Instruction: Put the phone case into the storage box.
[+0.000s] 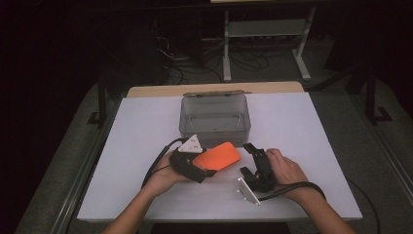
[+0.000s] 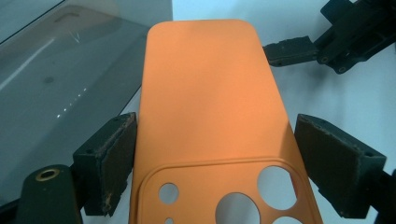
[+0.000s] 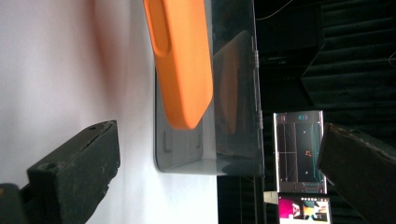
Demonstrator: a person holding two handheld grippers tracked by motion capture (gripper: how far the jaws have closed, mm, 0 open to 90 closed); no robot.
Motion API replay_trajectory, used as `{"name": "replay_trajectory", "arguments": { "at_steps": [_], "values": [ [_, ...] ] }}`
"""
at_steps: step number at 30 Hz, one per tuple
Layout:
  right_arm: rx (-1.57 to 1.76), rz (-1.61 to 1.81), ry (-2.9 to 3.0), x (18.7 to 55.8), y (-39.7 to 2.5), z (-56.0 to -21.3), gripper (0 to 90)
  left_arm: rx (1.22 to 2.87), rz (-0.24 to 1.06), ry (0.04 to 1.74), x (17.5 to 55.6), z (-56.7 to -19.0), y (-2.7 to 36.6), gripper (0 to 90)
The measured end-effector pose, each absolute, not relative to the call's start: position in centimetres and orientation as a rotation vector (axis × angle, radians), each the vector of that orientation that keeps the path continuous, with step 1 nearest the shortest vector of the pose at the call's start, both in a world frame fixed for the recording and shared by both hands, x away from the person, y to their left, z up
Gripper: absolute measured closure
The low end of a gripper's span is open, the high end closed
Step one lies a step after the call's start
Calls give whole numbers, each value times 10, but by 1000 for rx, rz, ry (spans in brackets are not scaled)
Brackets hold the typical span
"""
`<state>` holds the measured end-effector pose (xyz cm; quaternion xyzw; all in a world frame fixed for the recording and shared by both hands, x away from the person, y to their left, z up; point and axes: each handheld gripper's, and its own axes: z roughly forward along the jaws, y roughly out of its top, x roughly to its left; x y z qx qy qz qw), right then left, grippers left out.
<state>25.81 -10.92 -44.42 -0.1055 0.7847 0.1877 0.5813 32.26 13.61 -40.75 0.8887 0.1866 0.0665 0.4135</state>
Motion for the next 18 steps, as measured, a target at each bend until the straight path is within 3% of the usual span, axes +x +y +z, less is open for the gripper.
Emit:
{"name": "replay_trajectory", "arguments": {
  "at_steps": [18],
  "values": [
    [-294, 460, 1813, 258, -93, -443, 0, 2228, 169, 468, 322, -406, 136, 155]
  ]
}}
